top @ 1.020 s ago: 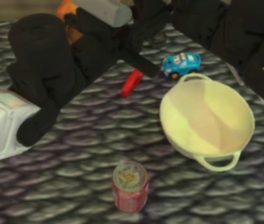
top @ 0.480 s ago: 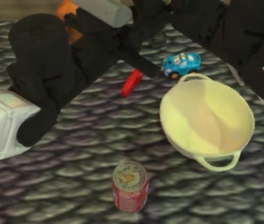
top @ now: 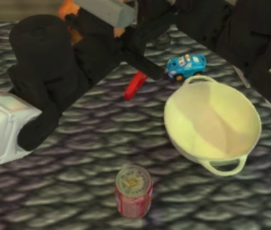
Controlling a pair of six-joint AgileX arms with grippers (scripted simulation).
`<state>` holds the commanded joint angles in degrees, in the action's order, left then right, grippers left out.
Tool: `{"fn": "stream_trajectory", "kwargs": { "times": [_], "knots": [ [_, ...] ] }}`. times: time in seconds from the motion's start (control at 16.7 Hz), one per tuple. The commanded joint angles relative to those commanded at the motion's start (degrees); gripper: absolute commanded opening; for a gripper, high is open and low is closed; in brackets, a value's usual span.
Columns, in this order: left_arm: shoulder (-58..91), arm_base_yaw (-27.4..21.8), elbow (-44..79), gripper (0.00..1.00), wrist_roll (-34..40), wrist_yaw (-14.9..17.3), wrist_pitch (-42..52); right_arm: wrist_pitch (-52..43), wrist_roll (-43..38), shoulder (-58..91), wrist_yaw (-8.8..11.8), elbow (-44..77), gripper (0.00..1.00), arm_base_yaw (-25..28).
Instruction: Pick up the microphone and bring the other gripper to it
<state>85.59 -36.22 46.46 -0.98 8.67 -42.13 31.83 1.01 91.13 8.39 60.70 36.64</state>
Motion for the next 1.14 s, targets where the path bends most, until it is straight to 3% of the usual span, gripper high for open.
{"fn": "stream_trajectory", "kwargs": {
  "times": [0.6, 0.96, 1.14],
  "knots": [
    [-0.19, 1.2, -1.83, 1.0, -1.01, -1.22, 0.3, -0.03, 0.32, -1.14, -0.36, 0.29, 0.0, -0.67],
    [-13.44, 3.76, -11.78, 1.0, -0.94, 0.11, 3.13, 0.01, 0.0, -5.76, 5.25, -3.94, 0.0, -5.39],
    [-16.23, 4.34, -14.23, 1.0, -0.9, 0.52, 3.68, 0.01, 0.0, -6.9, 6.58, -5.09, 0.0, -6.86]
  ]
}}
